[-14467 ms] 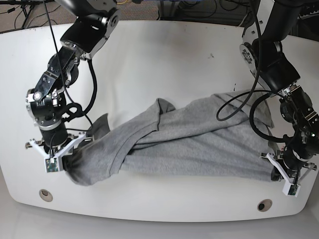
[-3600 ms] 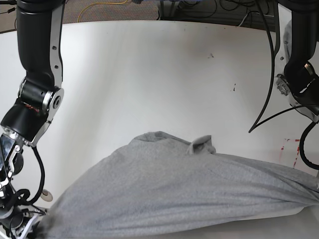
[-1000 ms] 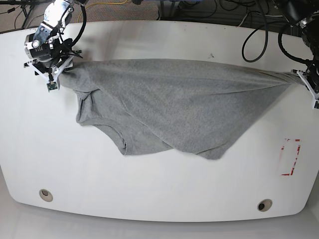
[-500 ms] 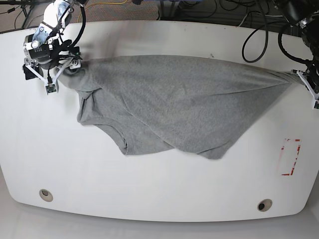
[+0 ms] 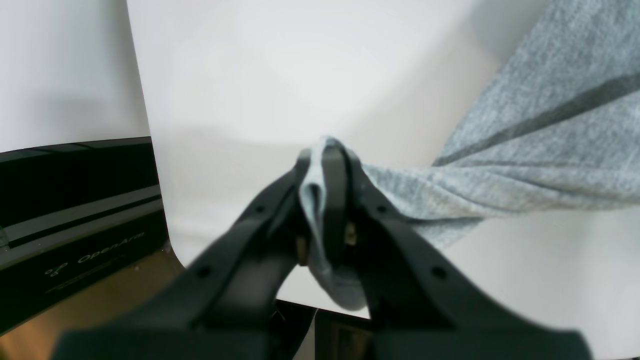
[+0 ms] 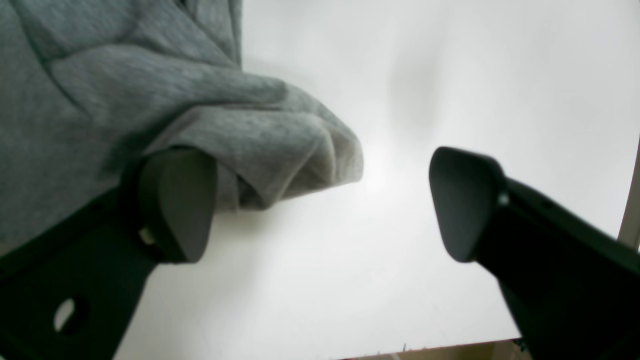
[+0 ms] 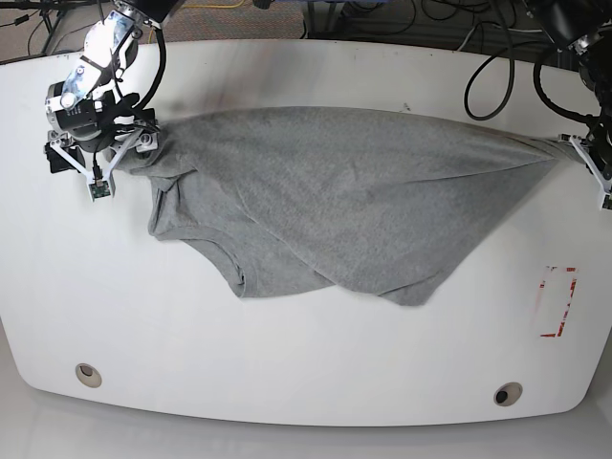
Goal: Fold the T-shirt properly
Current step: 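Open the right gripper and release the shirt corner beside it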
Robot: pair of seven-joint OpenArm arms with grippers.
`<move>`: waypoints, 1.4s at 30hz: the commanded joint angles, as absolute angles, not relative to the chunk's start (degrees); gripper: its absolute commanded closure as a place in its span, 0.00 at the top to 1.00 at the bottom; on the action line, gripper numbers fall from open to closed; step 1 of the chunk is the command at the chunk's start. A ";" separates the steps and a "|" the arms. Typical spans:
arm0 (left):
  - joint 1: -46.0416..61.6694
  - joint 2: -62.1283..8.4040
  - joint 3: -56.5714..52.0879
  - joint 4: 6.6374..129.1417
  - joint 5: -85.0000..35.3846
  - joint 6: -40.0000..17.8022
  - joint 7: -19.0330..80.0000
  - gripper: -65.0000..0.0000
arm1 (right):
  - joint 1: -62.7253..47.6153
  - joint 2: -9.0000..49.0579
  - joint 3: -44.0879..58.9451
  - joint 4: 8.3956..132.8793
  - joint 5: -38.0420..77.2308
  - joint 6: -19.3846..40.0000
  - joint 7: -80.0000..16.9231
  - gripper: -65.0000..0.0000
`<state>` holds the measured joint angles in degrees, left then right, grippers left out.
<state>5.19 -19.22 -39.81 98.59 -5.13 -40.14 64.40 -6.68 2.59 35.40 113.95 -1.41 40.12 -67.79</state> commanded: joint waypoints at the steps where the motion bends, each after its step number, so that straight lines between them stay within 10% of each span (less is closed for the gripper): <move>1: 4.53 -20.44 -39.96 99.74 -4.97 -40.00 63.43 0.00 | -3.74 1.45 35.47 115.03 -1.36 40.00 -66.95 1.00; 42: 3.38 -20.44 -37.93 99.74 -4.97 -40.00 63.43 0.00 | -0.75 -0.40 35.65 114.07 -1.45 40.00 -68.70 1.00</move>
